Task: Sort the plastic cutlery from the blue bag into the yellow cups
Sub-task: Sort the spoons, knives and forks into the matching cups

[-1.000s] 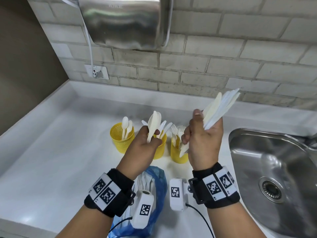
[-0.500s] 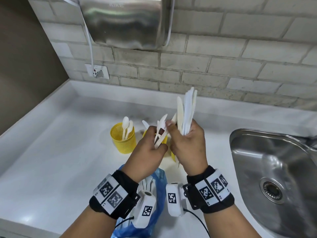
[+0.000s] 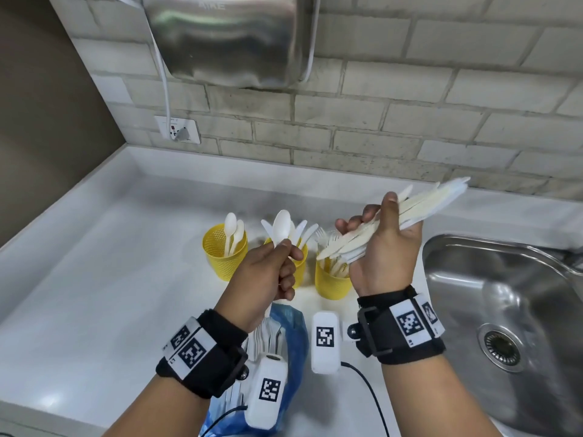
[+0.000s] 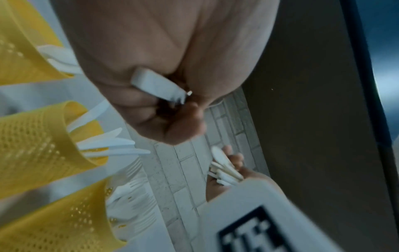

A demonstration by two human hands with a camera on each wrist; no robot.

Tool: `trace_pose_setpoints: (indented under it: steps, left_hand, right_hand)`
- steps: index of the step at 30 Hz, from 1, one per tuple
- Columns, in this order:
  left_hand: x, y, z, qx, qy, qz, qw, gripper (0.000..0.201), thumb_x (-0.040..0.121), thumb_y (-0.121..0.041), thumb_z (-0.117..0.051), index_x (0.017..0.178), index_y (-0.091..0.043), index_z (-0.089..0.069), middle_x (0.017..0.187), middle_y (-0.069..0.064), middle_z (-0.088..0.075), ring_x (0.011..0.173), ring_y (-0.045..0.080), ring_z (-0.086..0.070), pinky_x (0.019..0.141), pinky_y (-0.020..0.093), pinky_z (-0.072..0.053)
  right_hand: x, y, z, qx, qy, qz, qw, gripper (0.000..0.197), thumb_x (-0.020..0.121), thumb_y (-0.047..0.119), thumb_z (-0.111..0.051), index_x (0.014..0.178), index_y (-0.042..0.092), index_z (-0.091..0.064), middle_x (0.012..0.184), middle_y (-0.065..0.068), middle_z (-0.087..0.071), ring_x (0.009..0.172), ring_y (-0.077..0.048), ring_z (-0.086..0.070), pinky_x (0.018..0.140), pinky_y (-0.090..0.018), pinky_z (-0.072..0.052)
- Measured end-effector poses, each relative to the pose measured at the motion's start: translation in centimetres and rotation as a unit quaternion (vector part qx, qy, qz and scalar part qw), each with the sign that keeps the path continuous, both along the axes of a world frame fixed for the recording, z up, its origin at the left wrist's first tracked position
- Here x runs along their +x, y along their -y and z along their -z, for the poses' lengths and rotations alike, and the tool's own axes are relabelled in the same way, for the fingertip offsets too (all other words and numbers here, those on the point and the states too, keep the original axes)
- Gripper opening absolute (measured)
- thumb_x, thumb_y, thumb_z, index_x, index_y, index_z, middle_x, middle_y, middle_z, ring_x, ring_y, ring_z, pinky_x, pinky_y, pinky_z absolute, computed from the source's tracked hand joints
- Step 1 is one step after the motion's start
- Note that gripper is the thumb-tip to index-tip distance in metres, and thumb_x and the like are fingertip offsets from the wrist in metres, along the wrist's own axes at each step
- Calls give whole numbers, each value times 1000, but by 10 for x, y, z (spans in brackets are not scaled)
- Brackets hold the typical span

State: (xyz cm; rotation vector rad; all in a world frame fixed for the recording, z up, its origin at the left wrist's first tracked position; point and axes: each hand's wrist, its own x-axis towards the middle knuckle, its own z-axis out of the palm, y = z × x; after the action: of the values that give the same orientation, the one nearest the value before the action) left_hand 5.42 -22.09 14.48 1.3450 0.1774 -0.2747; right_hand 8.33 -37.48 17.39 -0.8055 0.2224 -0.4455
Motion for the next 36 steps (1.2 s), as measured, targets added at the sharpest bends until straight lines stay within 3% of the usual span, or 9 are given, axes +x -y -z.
trace_pose_setpoints:
  steps: [2,6,12,17,21,24,27,31,36]
  left_hand:
    - [3,-1,1,-55,-48,-3,997,34,108,-25,-48,103,3,-68,80,13,-68,71,30,-69,64,36,-63]
    - [8,-6,-1,-173,-140,61,973,42,109,-27,-43,121,9,-61,117,28,-71,108,41,-72,96,47,-58]
    - [8,-10,-3,-235,-131,84,960,37,107,-26,-44,136,-4,-48,118,28,-58,110,40,-66,85,43,-61]
    - [2,-15,4,-197,-144,52,968,34,108,-28,-44,96,-2,-62,97,22,-71,96,36,-74,90,46,-61]
    - [7,-26,10,-176,-138,19,974,39,108,-33,-44,115,-2,-66,114,22,-72,110,37,-70,109,48,-49]
    - [8,-27,3,-234,-136,20,962,45,107,-32,-43,131,0,-61,112,19,-67,102,31,-71,96,43,-58]
    - [7,-25,-3,-260,-110,39,958,44,105,-32,-46,138,-11,-63,138,14,-61,110,26,-69,84,37,-62]
    - [6,-35,6,-216,-114,18,970,44,108,-36,-43,138,-9,-62,135,21,-65,120,32,-67,103,41,-55]
    - [7,-53,17,-145,-76,-85,983,49,82,-47,-78,122,-18,-76,89,0,-55,82,14,-58,86,29,-50]
  right_hand:
    - [-2,-7,-7,-80,59,27,995,10,107,17,-53,103,11,-46,60,-7,-45,42,-23,-44,51,-36,-50]
    - [-13,-23,-9,-222,129,-3,967,26,99,19,-65,95,-3,-52,59,-12,-52,44,-28,-51,51,-36,-50]
    - [-16,-46,24,-290,65,-113,948,36,87,41,-72,85,8,-58,62,-9,-54,55,-23,-54,57,-41,-50]
    - [-10,-43,23,-282,58,-146,946,40,100,33,-61,62,19,-54,49,-5,-48,47,-27,-50,58,-48,-47]
    - [-9,-40,17,-296,87,-116,944,38,102,23,-60,65,18,-55,49,-6,-50,46,-28,-53,56,-38,-47]
    - [-10,-48,21,-310,95,-136,936,25,98,19,-67,77,9,-57,54,-8,-51,47,-20,-54,52,-30,-47]
    - [-11,-59,29,-335,86,-152,926,26,94,17,-73,78,3,-58,61,0,-56,57,-12,-57,61,-25,-49]
    - [-2,-62,32,-323,62,-151,932,31,94,28,-73,70,16,-59,59,7,-55,56,-12,-55,60,-28,-46]
    - [29,-63,46,-321,20,-112,940,44,91,61,-64,67,26,-50,57,2,-45,55,-21,-43,57,-42,-41]
